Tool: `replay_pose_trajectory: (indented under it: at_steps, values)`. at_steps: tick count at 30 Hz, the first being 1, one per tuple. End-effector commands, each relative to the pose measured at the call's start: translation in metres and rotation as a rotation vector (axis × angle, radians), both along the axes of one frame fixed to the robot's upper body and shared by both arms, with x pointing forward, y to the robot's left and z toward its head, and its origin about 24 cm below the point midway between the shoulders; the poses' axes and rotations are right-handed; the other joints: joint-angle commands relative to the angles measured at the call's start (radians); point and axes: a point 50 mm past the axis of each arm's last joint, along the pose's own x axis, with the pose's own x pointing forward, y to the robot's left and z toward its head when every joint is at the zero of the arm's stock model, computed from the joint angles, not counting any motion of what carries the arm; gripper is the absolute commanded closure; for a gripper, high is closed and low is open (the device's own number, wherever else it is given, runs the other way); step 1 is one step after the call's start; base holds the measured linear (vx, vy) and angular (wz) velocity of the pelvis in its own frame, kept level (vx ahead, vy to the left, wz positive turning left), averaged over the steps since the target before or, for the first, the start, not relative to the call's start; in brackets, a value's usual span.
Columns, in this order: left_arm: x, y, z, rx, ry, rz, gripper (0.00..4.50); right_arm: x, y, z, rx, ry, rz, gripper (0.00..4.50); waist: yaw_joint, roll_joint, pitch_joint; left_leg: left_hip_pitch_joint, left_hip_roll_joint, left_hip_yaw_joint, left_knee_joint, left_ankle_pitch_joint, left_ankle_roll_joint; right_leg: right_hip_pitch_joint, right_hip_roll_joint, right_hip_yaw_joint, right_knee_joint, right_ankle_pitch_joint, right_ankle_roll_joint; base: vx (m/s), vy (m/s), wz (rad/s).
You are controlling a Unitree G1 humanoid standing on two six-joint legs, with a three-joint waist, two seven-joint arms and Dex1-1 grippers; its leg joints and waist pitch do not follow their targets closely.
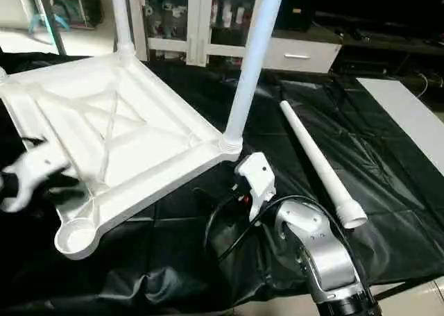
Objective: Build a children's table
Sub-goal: Rotate table base
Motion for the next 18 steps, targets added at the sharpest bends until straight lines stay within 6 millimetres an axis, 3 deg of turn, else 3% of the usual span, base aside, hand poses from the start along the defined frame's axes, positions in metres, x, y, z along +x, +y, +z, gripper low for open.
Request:
replay_pose_trajectory:
  at_steps: [1,2,6,7,8,10,12,13,15,18]
  values:
    - [0.004,-0.013,0.000,-0.019,0.001,-0.050,2.79,-0.003,0.000,0.004,-0.002,-0.005,0.020,0.00,0.004,0.032,-0.054,0.015,0.040,-0.015,-0.091,-0.306,-0.050,0.036,-0.055,0.055,-0.049,-0.287,-0.150,0.000,0.000,0.00]
    - [0.007,-0.026,-0.003,-0.048,0.010,-0.085,2.79,-0.004,0.000,0.003,-0.006,-0.003,0.022,0.00,0.007,0.032,-0.054,0.015,0.040,-0.014,-0.091,-0.304,-0.052,0.036,-0.054,0.056,-0.049,-0.280,-0.153,0.000,0.000,0.00]
    - [0.014,-0.047,-0.007,-0.087,0.004,-0.124,2.79,-0.003,-0.003,0.002,-0.013,-0.011,-0.004,0.00,0.021,0.034,-0.052,0.020,0.041,-0.012,-0.090,-0.330,-0.061,0.033,-0.056,0.056,-0.054,-0.304,-0.148,0.000,0.000,0.00]
    - [0.020,-0.058,-0.008,-0.109,-0.015,-0.129,2.79,-0.001,-0.006,0.003,-0.011,-0.018,-0.032,0.00,0.024,0.048,-0.052,0.022,0.040,-0.014,-0.090,-0.341,-0.067,0.034,-0.056,0.056,-0.053,-0.306,-0.149,0.000,0.000,0.00]
    - [0.022,-0.061,-0.008,-0.114,-0.019,-0.131,2.79,-0.001,-0.006,0.003,-0.010,-0.019,-0.038,0.00,0.026,0.038,-0.052,0.028,0.038,-0.011,-0.087,-0.372,-0.066,0.029,-0.054,0.055,-0.062,-0.334,-0.144,0.000,0.000,0.00]
    - [0.038,-0.089,-0.007,-0.203,-0.080,-0.109,2.79,0.003,-0.010,0.006,-0.005,-0.031,-0.096,0.00,0.029,0.049,-0.052,0.028,0.038,-0.010,-0.087,-0.374,-0.063,0.030,-0.057,0.058,-0.067,-0.360,-0.141,0.000,0.000,0.00]
    - [0.045,-0.101,-0.007,-0.230,-0.103,-0.104,2.79,0.003,-0.012,0.006,-0.007,-0.035,-0.114,0.00,0.037,0.046,-0.052,0.033,0.036,-0.006,-0.081,-0.375,-0.059,0.025,-0.055,0.057,-0.074,-0.375,-0.136,0.000,0.000,0.00]
    - [0.049,-0.108,-0.006,-0.248,-0.124,-0.109,2.79,0.004,-0.013,0.006,-0.005,-0.036,-0.125,0.00,0.045,0.049,-0.054,0.032,0.037,-0.007,-0.081,-0.351,-0.051,0.028,-0.058,0.060,-0.070,-0.365,-0.141,0.000,0.000,0.00]
    - [0.055,-0.122,-0.004,-0.291,-0.148,-0.104,2.79,0.003,-0.014,0.006,-0.004,-0.036,-0.142,0.00,0.043,0.053,-0.056,0.012,0.038,-0.013,-0.086,-0.317,-0.050,0.044,-0.058,0.058,-0.064,-0.352,-0.126,0.000,0.000,0.00]
    - [0.061,-0.136,0.000,-0.346,-0.170,-0.100,2.79,0.003,-0.015,0.006,-0.001,-0.037,-0.153,0.00,0.042,0.051,-0.059,0.011,0.036,-0.012,-0.082,-0.291,-0.043,0.044,-0.056,0.058,-0.063,-0.313,-0.126,0.000,0.000,0.00]
